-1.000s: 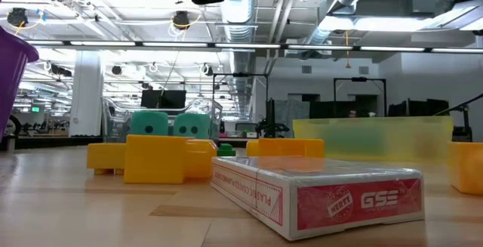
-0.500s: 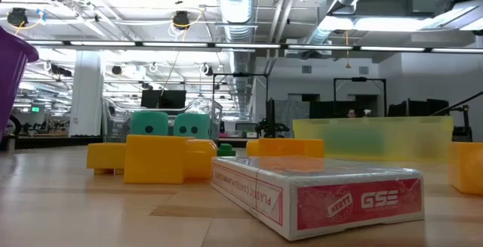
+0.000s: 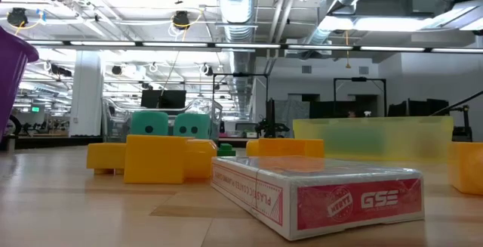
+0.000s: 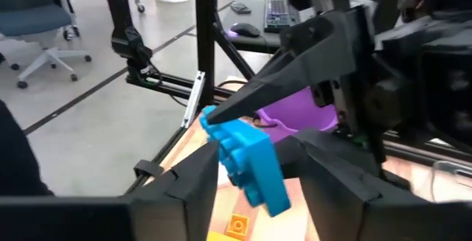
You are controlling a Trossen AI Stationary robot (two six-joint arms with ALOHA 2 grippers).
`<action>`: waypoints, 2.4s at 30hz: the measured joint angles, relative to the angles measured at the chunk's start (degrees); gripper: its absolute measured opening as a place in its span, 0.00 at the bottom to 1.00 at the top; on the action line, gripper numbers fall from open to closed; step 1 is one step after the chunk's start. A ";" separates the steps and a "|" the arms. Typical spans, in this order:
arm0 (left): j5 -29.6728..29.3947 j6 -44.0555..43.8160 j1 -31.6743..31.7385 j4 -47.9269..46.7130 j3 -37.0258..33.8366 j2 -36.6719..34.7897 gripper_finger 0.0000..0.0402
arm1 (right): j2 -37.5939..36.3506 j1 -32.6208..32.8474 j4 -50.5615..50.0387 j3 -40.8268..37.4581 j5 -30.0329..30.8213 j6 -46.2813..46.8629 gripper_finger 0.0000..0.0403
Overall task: Pick & Place Toys
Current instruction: Put the blue game piece into the yellow bin
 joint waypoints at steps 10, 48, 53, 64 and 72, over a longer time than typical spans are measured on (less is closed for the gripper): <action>0.88 -0.70 0.43 1.96 0.03 -0.03 0.38 | -0.02 -0.65 0.24 0.00 -5.83 1.01 0.10; -6.79 21.83 5.93 2.48 0.04 -4.72 0.60 | -18.06 9.18 -63.38 -8.13 33.23 71.35 0.10; -12.28 25.71 4.29 6.18 0.04 -4.72 0.60 | -23.46 6.91 -60.86 -18.89 37.68 81.89 0.10; -16.30 25.75 2.43 9.31 0.04 -4.72 0.60 | -32.23 -3.18 -46.04 -35.28 42.39 83.00 0.10; -19.19 24.92 0.28 9.31 0.04 -4.72 0.60 | -32.24 -9.60 -44.67 -38.93 47.86 86.43 0.10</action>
